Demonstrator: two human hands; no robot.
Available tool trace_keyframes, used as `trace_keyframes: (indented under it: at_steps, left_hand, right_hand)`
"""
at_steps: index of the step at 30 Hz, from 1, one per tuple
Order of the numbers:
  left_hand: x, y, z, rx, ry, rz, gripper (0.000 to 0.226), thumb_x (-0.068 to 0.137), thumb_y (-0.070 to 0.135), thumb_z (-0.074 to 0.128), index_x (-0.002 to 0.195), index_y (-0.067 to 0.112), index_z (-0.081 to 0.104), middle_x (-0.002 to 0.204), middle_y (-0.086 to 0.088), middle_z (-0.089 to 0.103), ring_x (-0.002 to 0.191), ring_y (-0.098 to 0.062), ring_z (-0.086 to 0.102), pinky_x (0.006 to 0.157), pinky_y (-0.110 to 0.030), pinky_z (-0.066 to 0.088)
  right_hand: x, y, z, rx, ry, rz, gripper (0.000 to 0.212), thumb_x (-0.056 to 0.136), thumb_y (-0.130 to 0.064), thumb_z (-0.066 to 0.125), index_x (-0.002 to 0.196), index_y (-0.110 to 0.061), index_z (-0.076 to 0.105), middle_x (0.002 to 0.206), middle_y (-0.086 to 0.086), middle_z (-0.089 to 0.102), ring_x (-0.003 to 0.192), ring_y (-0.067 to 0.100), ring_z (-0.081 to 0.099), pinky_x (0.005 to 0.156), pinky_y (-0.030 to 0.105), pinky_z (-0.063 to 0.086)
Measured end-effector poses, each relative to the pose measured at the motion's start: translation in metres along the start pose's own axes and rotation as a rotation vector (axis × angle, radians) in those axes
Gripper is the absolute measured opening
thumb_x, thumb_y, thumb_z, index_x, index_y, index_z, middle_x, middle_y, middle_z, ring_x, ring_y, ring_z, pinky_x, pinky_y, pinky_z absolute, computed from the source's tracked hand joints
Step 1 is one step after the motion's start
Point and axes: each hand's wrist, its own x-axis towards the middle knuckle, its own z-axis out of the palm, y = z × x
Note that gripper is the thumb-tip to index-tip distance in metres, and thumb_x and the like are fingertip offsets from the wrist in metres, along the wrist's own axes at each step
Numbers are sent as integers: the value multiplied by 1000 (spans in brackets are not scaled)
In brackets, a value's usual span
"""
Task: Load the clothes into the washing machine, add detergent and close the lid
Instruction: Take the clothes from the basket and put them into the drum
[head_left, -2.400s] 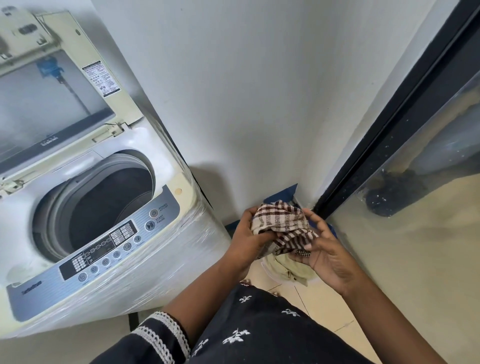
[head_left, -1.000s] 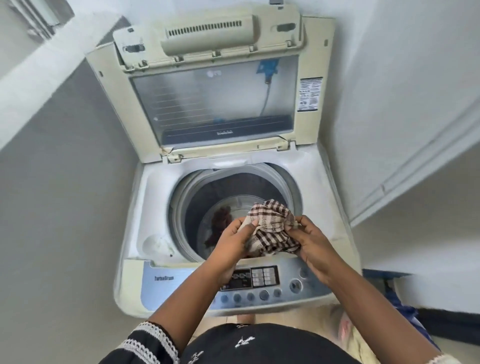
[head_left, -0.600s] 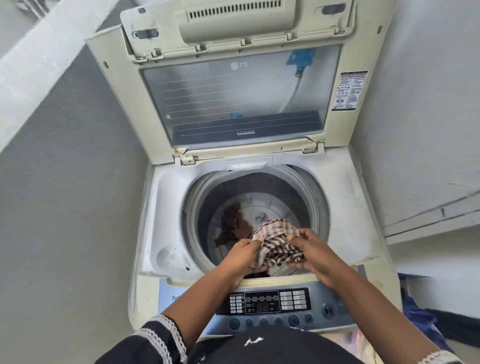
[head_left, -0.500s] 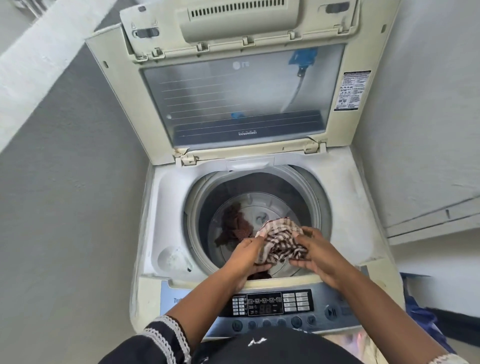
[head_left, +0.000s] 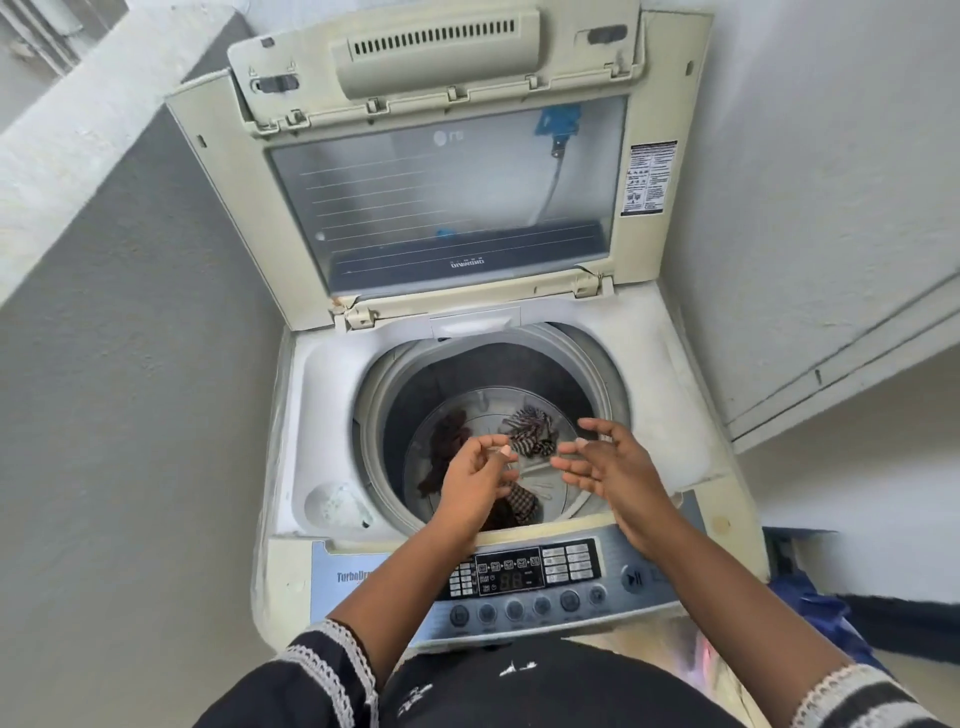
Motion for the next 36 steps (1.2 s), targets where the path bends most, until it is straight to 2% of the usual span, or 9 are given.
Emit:
trace_keyframes:
  at_steps: [3, 7, 11, 13, 15, 18, 22, 28, 36]
  left_hand:
    - [-13, 7, 9, -17, -1, 47, 16, 100, 19, 56, 114, 15, 62, 97, -11, 73, 70, -16, 62, 70, -28, 54]
    - [-41, 14, 35, 16, -105, 125, 19, 100, 19, 54, 116, 14, 63, 76, -4, 66, 54, -8, 53, 65, -30, 52]
    - [-73, 11, 80, 36, -246, 119, 17, 100, 15, 53, 115, 12, 62, 69, -5, 60, 54, -11, 55, 56, -27, 51]
    - [-88, 3, 105, 64, -325, 95, 17, 101, 17, 53, 115, 14, 61, 67, -6, 59, 54, -18, 55, 52, -27, 46]
    - [-103, -9, 130, 122, -386, 83, 17, 101, 18, 52, 115, 15, 62, 69, -6, 59, 53, -16, 54, 52, -25, 45]
    - [-118, -33, 162, 215, -456, 42, 17, 101, 17, 53, 116, 15, 62, 76, -6, 63, 54, -8, 54, 57, -21, 50]
    - [-133, -75, 198, 366, -546, -155, 18, 99, 20, 55, 116, 16, 59, 91, -3, 67, 70, -13, 58, 68, -24, 50]
    - [-158, -126, 242, 572, -556, -266, 17, 99, 27, 55, 113, 18, 58, 107, -7, 68, 91, -20, 65, 80, -29, 54]
    - [-177, -160, 298, 587, -535, -369, 20, 99, 17, 53, 117, 10, 57, 93, -3, 66, 76, -16, 61, 65, -24, 48]
  right_hand:
    - [-22, 0, -8, -45, 12, -120, 22, 100, -3, 51, 119, -11, 59, 102, 17, 73, 86, 29, 74, 76, 35, 59]
    - [-56, 6, -40, -12, 86, -214, 19, 99, 1, 52, 112, -7, 63, 92, 16, 72, 71, 24, 69, 61, 27, 57]
    - [-90, 18, -88, 26, 199, -271, 20, 98, 5, 51, 108, -6, 64, 82, 9, 71, 65, 21, 67, 58, 26, 55]
    - [-107, 27, -118, 27, 273, -272, 21, 97, 5, 52, 107, -8, 65, 81, 9, 71, 65, 21, 67, 58, 27, 55]
    - [-124, 40, -150, 50, 353, -256, 22, 97, 4, 52, 106, -10, 66, 83, 11, 71, 66, 21, 67, 58, 27, 55]
    - [-147, 62, -196, 84, 465, -210, 21, 98, 3, 51, 106, -9, 65, 85, 14, 71, 65, 19, 67, 57, 26, 54]
    - [-176, 102, -257, 175, 575, -36, 18, 99, 2, 50, 107, -7, 64, 82, 13, 69, 64, 19, 64, 59, 28, 54]
    - [-211, 180, -342, 238, 678, 240, 19, 98, -3, 52, 115, -7, 62, 91, 13, 70, 71, 20, 65, 60, 28, 53]
    - [-246, 221, -400, 286, 688, 374, 14, 97, -8, 55, 107, -13, 64, 103, 15, 73, 88, 26, 67, 75, 36, 52]
